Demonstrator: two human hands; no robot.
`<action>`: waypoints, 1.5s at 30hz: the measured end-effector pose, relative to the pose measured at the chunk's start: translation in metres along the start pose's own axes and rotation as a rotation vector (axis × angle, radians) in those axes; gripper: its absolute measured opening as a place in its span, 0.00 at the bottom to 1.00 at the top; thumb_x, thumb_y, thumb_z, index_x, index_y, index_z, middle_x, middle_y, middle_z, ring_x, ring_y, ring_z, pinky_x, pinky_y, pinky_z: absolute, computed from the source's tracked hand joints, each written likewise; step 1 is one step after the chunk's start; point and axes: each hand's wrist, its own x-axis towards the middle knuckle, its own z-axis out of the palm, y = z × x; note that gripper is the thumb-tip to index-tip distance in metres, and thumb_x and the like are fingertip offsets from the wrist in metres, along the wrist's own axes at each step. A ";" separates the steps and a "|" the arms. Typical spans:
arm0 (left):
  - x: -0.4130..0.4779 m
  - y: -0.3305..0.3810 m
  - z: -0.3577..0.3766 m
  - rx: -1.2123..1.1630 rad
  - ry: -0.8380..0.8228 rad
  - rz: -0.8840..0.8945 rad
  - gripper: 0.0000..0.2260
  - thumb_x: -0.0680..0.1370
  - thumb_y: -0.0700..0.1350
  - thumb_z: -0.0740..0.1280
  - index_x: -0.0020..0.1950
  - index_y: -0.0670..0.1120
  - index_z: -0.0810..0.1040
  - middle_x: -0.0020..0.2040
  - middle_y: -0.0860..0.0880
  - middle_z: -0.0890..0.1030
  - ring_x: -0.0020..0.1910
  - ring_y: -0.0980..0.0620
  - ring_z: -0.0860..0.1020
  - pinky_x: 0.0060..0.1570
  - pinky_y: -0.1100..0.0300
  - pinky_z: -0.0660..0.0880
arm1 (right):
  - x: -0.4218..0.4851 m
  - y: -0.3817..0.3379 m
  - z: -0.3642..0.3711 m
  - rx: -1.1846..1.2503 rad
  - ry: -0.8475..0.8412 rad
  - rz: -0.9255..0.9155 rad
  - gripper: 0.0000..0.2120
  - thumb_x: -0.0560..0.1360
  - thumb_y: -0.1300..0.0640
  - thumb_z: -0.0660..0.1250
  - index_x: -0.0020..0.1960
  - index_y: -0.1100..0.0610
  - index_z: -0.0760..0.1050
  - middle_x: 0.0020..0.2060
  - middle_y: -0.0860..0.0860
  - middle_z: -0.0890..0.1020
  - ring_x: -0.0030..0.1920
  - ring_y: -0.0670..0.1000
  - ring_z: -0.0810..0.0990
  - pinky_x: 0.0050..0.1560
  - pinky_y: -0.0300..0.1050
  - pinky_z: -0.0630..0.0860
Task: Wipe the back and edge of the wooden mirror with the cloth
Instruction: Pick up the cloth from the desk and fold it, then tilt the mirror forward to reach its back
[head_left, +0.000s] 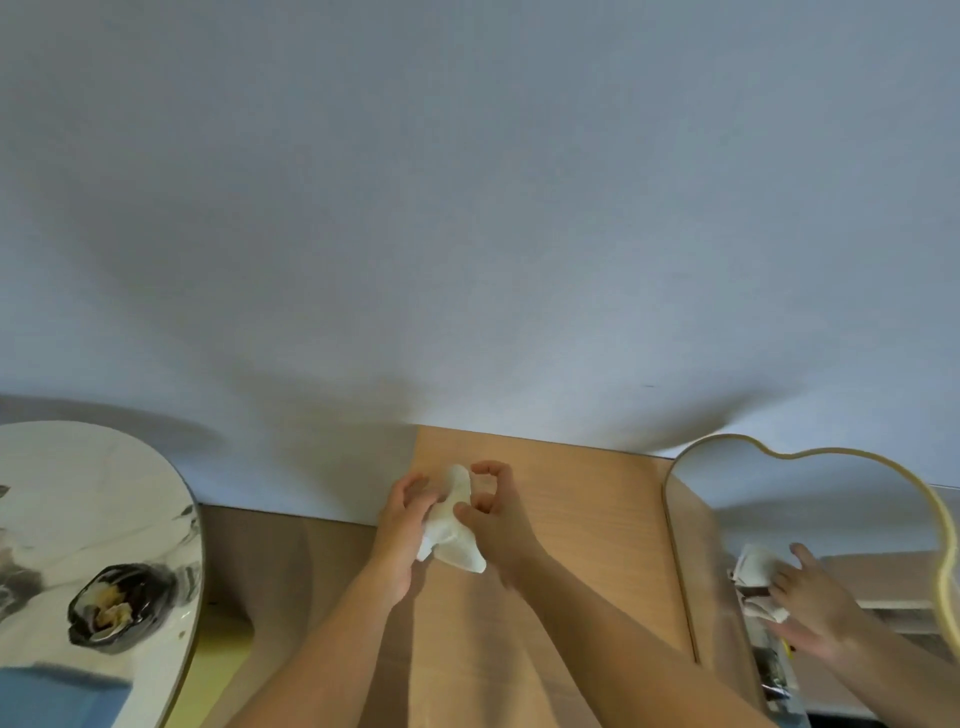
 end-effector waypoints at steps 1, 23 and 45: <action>-0.007 0.003 -0.001 -0.003 -0.114 0.026 0.22 0.73 0.57 0.74 0.67 0.63 0.76 0.70 0.49 0.76 0.67 0.45 0.78 0.67 0.43 0.77 | -0.007 -0.008 -0.005 0.005 -0.009 -0.045 0.22 0.78 0.66 0.65 0.62 0.40 0.71 0.42 0.65 0.81 0.42 0.54 0.83 0.47 0.54 0.82; -0.228 0.085 0.249 0.323 -0.775 0.319 0.19 0.65 0.47 0.82 0.52 0.40 0.87 0.45 0.41 0.88 0.44 0.44 0.87 0.40 0.54 0.82 | -0.248 -0.073 -0.272 0.229 0.215 -0.361 0.21 0.69 0.57 0.79 0.60 0.58 0.80 0.53 0.58 0.87 0.55 0.58 0.86 0.52 0.50 0.84; -0.239 -0.064 0.464 1.127 0.308 0.649 0.23 0.77 0.35 0.66 0.72 0.42 0.72 0.64 0.41 0.75 0.64 0.38 0.74 0.59 0.40 0.74 | -0.248 0.068 -0.484 1.063 0.138 0.135 0.20 0.76 0.72 0.66 0.67 0.62 0.75 0.58 0.66 0.85 0.60 0.67 0.82 0.63 0.66 0.78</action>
